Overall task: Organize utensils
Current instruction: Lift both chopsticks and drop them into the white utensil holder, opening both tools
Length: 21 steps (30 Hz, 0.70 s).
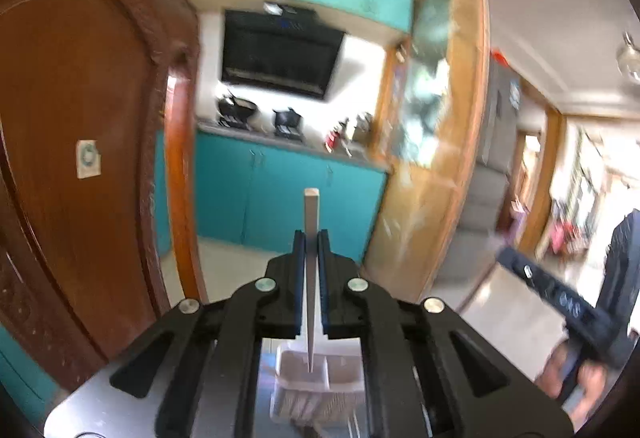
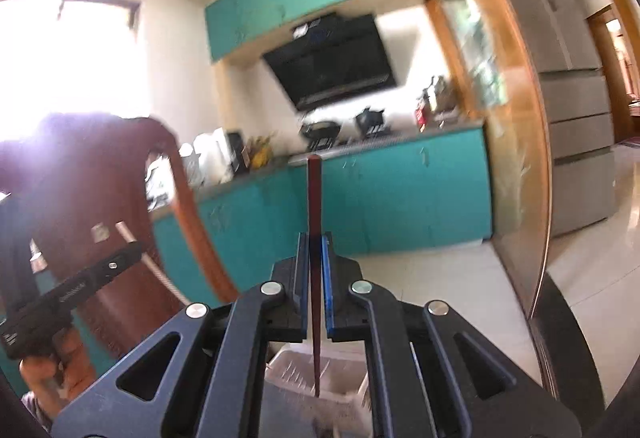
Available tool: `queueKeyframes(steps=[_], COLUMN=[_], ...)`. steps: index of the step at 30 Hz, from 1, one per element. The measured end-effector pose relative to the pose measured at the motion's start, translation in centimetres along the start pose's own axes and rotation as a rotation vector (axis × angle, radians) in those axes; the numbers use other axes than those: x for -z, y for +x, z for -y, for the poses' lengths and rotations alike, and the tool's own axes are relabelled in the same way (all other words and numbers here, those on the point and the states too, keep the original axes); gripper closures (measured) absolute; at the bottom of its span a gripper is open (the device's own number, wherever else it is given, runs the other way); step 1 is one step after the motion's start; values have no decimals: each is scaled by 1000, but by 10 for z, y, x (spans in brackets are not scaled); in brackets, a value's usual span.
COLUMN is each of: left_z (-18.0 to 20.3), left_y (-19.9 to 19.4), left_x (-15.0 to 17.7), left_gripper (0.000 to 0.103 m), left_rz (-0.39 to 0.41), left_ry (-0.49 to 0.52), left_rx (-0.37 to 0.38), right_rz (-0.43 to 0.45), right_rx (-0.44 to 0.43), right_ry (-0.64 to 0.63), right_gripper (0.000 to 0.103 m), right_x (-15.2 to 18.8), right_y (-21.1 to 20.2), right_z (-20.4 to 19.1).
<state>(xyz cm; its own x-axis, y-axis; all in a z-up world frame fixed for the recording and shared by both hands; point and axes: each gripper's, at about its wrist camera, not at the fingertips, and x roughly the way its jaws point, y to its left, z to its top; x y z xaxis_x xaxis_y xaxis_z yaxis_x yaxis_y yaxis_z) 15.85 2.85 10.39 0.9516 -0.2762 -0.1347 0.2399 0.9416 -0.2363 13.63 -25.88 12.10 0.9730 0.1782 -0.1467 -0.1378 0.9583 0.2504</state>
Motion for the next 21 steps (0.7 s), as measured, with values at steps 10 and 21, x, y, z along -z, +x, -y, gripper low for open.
queueKeyframes(steps=[10,21], left_z=[4,8], left_y=[82,87], left_x=[47,74], left_gripper=[96,96], left_rz=[-159,-233], left_ry=[53,84], left_rx=[-93,-95], right_rz=[-106,-166], right_rx=[33,57], right_ry=[-41,-97], right_gripper=[96,95], right_x=[37,62], right_y=[54,49], right_z=[10,0])
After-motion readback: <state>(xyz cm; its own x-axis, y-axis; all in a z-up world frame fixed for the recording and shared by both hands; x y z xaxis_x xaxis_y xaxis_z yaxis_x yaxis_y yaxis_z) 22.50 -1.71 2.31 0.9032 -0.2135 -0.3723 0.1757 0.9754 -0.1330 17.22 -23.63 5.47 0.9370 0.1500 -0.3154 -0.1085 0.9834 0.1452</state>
